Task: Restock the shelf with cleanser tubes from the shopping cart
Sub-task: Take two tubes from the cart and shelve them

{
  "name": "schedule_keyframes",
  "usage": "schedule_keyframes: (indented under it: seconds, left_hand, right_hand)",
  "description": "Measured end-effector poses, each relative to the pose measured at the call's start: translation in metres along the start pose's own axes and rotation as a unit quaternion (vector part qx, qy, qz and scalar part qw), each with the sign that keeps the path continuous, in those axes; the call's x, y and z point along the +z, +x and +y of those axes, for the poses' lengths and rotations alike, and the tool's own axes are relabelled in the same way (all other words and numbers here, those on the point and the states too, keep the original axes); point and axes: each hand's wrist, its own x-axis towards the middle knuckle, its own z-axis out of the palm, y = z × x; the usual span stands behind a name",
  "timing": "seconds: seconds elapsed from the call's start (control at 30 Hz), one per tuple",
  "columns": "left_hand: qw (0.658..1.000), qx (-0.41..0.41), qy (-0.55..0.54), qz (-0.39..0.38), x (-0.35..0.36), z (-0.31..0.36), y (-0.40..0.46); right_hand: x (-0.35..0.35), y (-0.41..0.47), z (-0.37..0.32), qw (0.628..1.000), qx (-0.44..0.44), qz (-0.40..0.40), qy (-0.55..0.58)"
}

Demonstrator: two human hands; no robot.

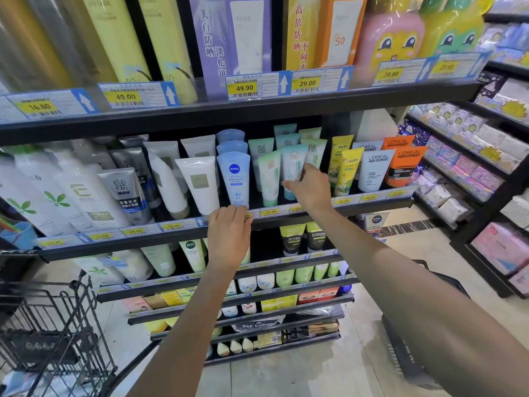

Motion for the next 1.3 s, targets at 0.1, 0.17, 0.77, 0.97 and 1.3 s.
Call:
schedule_keyframes:
  seconds: [0.1,0.17,0.77,0.97,1.3]
  left_hand:
    - [1.0,-0.001,-0.003,-0.005,0.001,-0.001,0.0]
    - [1.0,-0.003,-0.001,-0.007,0.002,-0.001,0.0]
    - [1.0,-0.002,-0.013,0.004,0.003,-0.003,0.0]
    - [1.0,-0.001,-0.012,0.009,0.001,0.0,0.001]
    - [1.0,-0.011,-0.01,-0.012,-0.001,0.002,0.001]
  right_hand:
    - [0.002,0.003,0.0,1.0,-0.001,0.001,0.001]
    - [0.004,0.005,0.0,1.0,-0.001,0.001,-0.003]
    - [0.013,0.013,-0.001,1.0,0.007,0.002,-0.024]
    - [0.012,0.013,-0.002,0.999,0.005,-0.004,-0.042]
    - [0.009,0.018,-0.005,0.999,0.025,-0.034,-0.025]
